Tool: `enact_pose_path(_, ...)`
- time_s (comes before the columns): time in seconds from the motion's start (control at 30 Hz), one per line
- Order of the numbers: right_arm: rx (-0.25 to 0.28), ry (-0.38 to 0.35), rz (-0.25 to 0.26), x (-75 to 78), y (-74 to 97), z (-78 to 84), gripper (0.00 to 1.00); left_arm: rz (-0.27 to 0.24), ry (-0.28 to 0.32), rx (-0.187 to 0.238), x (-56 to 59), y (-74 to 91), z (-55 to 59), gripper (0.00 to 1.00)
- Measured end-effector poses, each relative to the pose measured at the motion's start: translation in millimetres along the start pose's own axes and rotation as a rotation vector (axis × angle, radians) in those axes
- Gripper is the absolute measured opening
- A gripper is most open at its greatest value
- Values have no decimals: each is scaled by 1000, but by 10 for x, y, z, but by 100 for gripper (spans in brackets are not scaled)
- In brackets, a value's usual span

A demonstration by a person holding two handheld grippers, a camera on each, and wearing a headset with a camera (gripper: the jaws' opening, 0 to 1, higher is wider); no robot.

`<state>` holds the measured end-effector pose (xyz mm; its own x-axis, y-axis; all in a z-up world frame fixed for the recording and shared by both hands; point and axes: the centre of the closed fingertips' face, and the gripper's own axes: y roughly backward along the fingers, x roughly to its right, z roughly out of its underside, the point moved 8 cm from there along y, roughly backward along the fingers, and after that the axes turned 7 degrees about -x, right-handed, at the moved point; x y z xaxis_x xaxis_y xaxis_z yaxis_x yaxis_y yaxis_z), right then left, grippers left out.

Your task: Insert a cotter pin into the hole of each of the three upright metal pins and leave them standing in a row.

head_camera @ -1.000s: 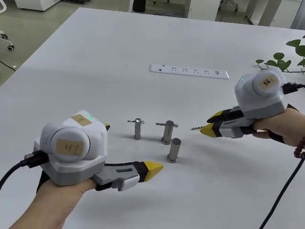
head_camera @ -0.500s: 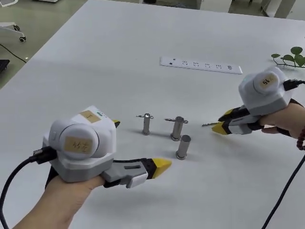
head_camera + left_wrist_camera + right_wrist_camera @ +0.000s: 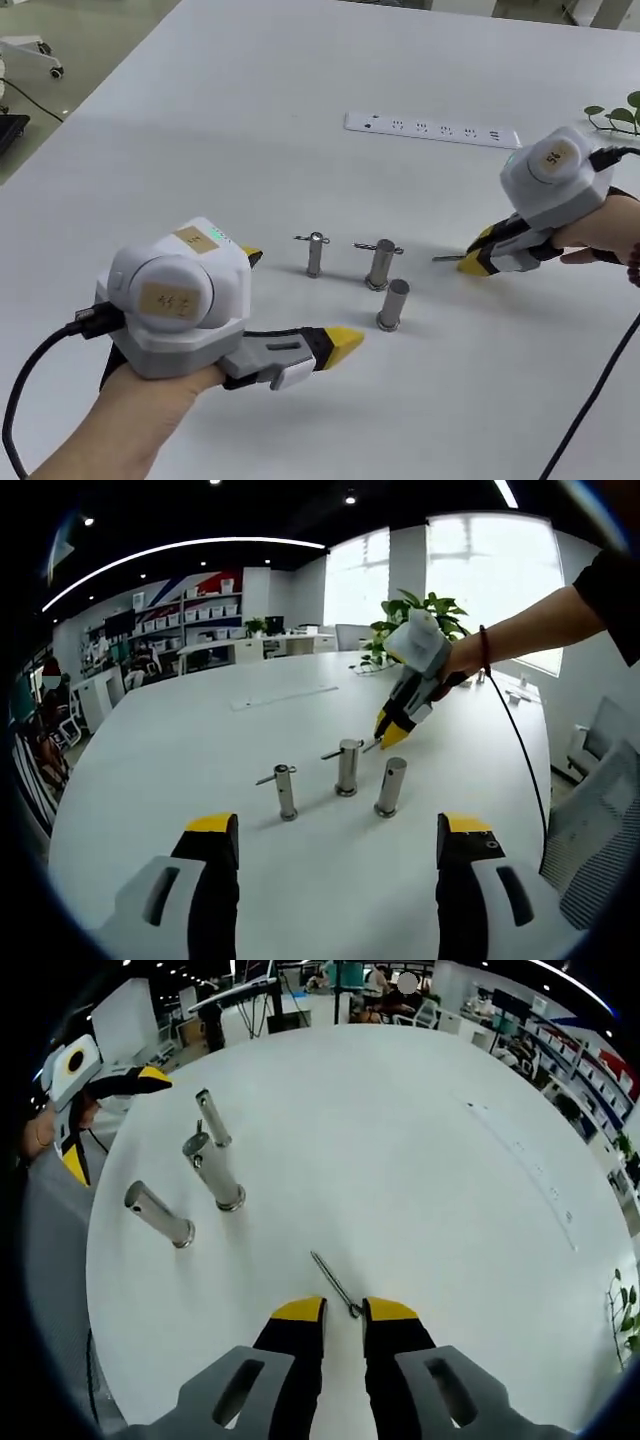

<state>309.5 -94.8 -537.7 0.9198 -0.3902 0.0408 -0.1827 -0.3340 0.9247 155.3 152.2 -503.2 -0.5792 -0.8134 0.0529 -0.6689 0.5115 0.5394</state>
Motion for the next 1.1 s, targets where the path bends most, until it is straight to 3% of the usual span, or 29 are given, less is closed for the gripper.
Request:
enact_pose_path(0.2, -45, 63, -12, -53, 0, -34, 2, -2, 5, -4, -10, 7, 3, 78)
enact_pose_path(0.37, -116, 187, 8, -110, 3, -69, 0, 4, 7, -4, -4, 6, 1, 77)
enact_pose_path(0.6, -153, 207, 21, -117, 3, -92, 0, 8, 10, -4, 2, 8, 1, 75)
enact_pose_path(0.9, -61, 195, 43, -107, 122, -97, 0, 15, 19, -11, -19, 12, 17, 71)
enact_pose_path(0.93, -32, 190, 40, -117, 156, -117, 0, 21, 24, -10, -12, 15, 15, 71)
enact_pose_path(1.1, 10, 219, 37, -213, 289, -163, 0, 38, 17, -10, 15, 28, -5, 65)
